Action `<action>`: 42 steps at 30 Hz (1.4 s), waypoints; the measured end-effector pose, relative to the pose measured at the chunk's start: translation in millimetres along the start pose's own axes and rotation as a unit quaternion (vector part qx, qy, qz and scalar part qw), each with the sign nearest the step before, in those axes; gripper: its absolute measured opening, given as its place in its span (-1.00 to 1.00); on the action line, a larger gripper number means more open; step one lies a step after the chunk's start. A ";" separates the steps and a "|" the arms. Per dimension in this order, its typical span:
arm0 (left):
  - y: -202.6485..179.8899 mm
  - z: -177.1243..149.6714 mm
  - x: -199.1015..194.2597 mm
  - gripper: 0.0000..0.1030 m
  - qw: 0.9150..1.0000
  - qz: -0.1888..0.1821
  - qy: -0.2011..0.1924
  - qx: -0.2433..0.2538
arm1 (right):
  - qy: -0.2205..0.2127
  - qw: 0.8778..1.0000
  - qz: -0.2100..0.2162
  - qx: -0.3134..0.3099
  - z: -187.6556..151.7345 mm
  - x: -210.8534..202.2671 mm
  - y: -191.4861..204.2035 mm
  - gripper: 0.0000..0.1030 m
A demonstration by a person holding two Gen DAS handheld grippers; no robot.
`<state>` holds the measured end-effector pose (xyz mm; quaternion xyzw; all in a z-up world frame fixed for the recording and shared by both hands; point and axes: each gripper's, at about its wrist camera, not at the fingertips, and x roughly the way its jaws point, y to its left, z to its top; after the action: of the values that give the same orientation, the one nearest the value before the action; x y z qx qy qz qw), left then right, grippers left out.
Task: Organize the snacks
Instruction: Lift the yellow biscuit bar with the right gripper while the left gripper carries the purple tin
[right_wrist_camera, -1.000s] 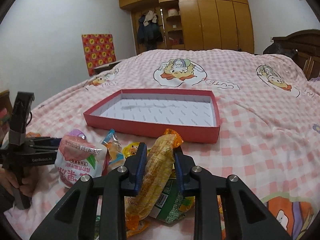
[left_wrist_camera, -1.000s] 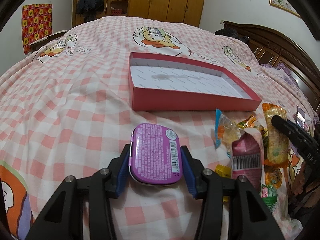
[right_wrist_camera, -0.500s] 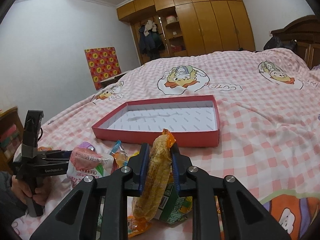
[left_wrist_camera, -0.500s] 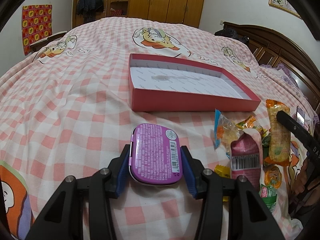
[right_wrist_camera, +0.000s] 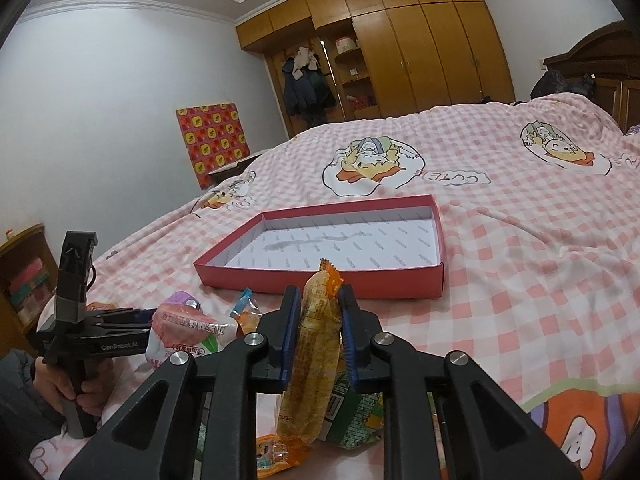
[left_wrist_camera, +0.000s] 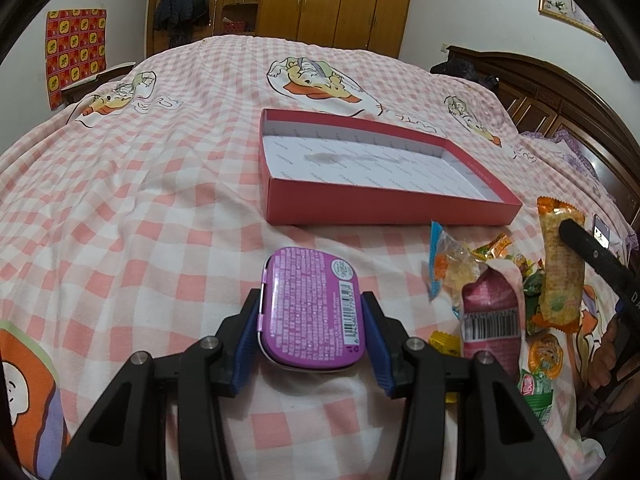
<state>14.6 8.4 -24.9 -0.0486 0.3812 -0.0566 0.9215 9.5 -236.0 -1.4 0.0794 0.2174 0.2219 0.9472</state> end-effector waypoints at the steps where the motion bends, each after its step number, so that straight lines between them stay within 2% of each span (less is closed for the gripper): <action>1: 0.0 0.0 0.0 -0.03 1.000 0.000 0.000 0.000 | -0.001 1.000 0.001 0.001 0.1 -0.4 -0.1 -0.60; 27: 0.4 -0.3 -3.5 -0.03 1.000 0.003 -0.008 -0.003 | -0.001 1.000 0.008 0.013 -0.7 1.5 -3.7 -0.60; 31: -5.7 5.2 -12.2 -0.03 1.000 0.012 -0.016 0.014 | 0.001 1.000 0.011 0.023 0.8 3.2 -6.0 -0.60; 42: -11.5 38.0 -26.9 -0.03 0.999 -0.008 -0.042 0.009 | 0.003 0.999 0.015 0.029 17.4 9.8 -13.0 -0.60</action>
<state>21.8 2.6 22.1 -0.0456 0.3411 -0.0656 0.9366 30.2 -244.1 7.2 0.1096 0.2252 0.2296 0.9405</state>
